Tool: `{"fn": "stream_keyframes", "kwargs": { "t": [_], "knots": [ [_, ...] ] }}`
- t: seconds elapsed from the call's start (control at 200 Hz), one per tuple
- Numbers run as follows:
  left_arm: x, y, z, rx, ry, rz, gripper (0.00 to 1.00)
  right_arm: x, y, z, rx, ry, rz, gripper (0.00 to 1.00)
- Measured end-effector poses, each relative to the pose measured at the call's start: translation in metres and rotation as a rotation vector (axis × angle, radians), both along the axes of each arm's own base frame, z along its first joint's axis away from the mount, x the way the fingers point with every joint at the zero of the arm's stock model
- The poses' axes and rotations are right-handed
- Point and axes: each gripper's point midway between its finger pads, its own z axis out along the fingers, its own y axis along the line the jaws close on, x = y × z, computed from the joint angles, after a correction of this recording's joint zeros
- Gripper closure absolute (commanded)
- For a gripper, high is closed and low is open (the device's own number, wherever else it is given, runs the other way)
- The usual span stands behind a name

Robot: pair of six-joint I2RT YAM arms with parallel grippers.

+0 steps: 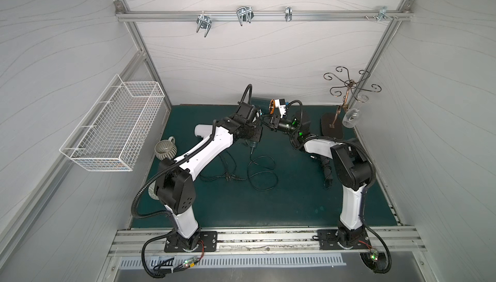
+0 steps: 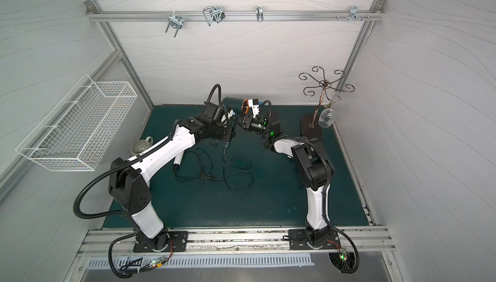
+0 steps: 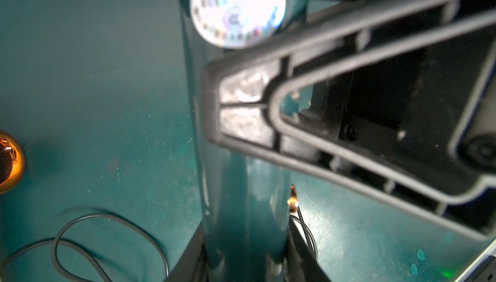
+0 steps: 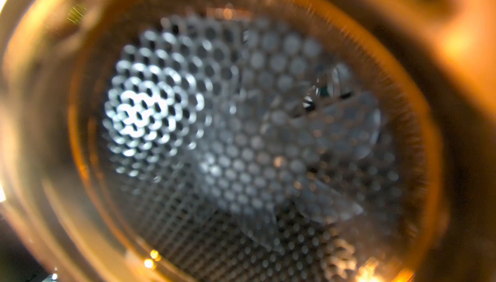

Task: Wrap the cord around the hair dryer
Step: Pick up the hair dryer from the center of the board.

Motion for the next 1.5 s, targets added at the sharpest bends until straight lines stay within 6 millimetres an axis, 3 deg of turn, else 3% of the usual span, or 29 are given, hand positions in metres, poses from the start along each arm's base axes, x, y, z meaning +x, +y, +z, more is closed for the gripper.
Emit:
{"fn": "stream_keyframes", "kwargs": {
  "t": [0.075,0.22,0.385,0.49,0.605,0.69,0.87,0.98,1.31,1.501],
  "knots": [
    [0.0,-0.001,0.001,-0.003,-0.003,-0.003,0.64,0.001,-0.002,0.0,0.002,-0.001,-0.003,0.96],
    [-0.004,-0.011,0.005,-0.005,-0.028,-0.087,0.31,0.005,-0.009,-0.008,-0.014,0.021,0.011,0.98],
    [-0.009,-0.017,0.017,-0.026,-0.059,-0.152,0.14,0.027,-0.028,-0.033,-0.081,0.094,0.024,0.98],
    [-0.011,-0.012,0.033,-0.045,-0.091,-0.168,0.07,0.043,-0.052,-0.035,-0.118,0.117,0.03,0.98],
    [-0.007,0.007,0.056,-0.092,-0.124,-0.156,0.05,0.051,-0.075,-0.024,-0.151,0.096,0.081,0.98],
    [0.004,0.033,0.071,-0.15,-0.131,-0.123,0.04,0.052,-0.089,-0.013,-0.189,0.062,0.133,0.98],
    [0.04,0.083,0.092,-0.259,-0.114,-0.066,0.03,0.04,-0.088,0.021,-0.267,-0.079,0.263,0.97],
    [0.042,0.076,0.103,-0.337,-0.092,-0.138,0.02,0.023,-0.089,0.028,-0.284,-0.12,0.32,0.97],
    [0.016,0.05,0.126,-0.44,-0.042,-0.368,0.02,-0.028,-0.092,0.001,-0.323,-0.01,0.434,0.98],
    [0.021,0.043,0.132,-0.455,-0.043,-0.478,0.03,-0.066,-0.066,0.002,-0.337,-0.019,0.543,0.98]
  ]
}}
